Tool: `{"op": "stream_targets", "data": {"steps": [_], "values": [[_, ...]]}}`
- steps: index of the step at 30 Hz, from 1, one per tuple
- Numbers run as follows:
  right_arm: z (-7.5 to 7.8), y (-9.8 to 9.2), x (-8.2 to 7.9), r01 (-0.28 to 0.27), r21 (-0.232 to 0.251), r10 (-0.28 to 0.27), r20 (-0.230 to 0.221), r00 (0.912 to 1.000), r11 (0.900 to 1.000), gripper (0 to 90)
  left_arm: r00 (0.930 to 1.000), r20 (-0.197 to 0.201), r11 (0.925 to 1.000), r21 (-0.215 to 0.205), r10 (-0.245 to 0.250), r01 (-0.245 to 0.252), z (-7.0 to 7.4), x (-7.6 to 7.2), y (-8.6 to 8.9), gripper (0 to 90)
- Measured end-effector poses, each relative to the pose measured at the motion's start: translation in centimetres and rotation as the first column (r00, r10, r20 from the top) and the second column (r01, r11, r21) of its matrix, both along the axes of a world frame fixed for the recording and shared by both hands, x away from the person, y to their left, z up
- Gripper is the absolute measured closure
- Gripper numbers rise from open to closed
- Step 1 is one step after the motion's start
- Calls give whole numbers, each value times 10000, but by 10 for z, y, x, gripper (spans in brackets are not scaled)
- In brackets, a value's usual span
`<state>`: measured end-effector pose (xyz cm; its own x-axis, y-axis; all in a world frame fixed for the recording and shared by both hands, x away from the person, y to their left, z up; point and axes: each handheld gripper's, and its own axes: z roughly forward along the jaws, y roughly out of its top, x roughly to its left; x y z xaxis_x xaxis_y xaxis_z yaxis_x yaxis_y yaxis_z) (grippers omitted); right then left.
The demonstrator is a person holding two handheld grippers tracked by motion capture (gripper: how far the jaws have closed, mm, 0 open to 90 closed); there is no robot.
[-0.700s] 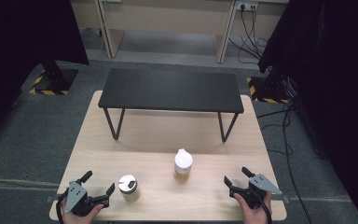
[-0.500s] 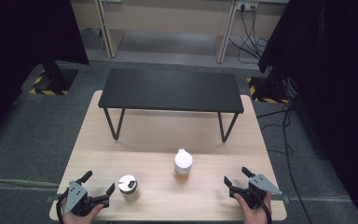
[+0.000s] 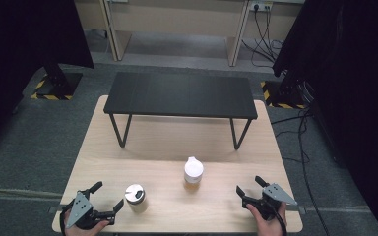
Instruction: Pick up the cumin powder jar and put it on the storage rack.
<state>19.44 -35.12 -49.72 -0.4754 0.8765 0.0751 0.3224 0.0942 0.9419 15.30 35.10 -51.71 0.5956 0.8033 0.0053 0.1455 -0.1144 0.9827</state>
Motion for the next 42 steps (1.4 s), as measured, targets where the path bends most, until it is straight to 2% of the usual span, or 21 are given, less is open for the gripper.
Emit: {"op": "stream_targets", "data": {"steps": [1, 4, 5, 6, 7, 10, 11, 13, 20, 27, 31, 35, 39, 42], "values": [[0, 0, 0, 0, 0, 0, 0, 10000, 10000, 116, 10000, 0, 10000, 0, 0, 0, 0, 0, 0, 0], [0, 0, 0, -5, 16, 5, -8, 10000, 10000, 116, 9979, -36, 9979, 84, -642, 642, 0, 6, 1, 0], [0, 0, 0, -14, 17, 14, -10, 10000, 10000, 116, 9979, -36, 9979, 84, -642, 642, 0, 6, 1, 0], [0, -1, 0, -17, 19, 17, -17, 10000, 10000, 116, 9955, -93, 9955, 102, -943, 944, 1, 9, 1, 0], [0, -1, 0, -17, 19, 17, -17, 10000, 10000, 116, 9955, -93, 9955, 102, -943, 944, 1, 9, 1, 1], [0, -1, 1, -26, 25, 26, -30, 10000, 10000, 115, 9875, -195, 9875, 157, -1565, 1568, 1, 15, 0, 1], [0, -1, 1, -26, 25, 26, -30, 10000, 10000, 115, 9875, -195, 9875, 157, -1565, 1568, 1, 15, 0, 3], [0, -1, 1, -29, 33, 29, -31, 10000, 10000, 116, 9825, -268, 9826, 220, -1841, 1847, 2, 19, -3, 6], [0, -1, 1, -46, 33, 46, -22, 10000, 10000, 116, 9802, -381, 9804, 250, -1942, 1952, 4, 22, -9, 9], [0, -1, 1, -62, 20, 62, -32, 10000, 10000, 116, 9787, -720, 9778, 705, -1924, 1974, 12, 27, -19, 33], [0, -1, 1, -72, 11, 72, -33, 10000, 10000, 116, 9774, -877, 9765, 815, -1922, 1993, 15, 30, -22, 45], [0, -1, 1, -73, 22, 73, -41, 10000, 10000, 116, 9742, -1154, 9718, 1124, -1942, 2071, 20, 34, -27, 63], [0, -1, 2, -77, 29, 77, -55, 10000, 10000, 115, 9715, -1300, 9685, 1265, -1981, 2144, 23, 38, -29, 100], [0, -2, 2, -86, 36, 86, -52, 9999, 10000, 116, 9720, -1335, 9688, 1304, -1936, 2109, 24, 38, -30, 136]]}}
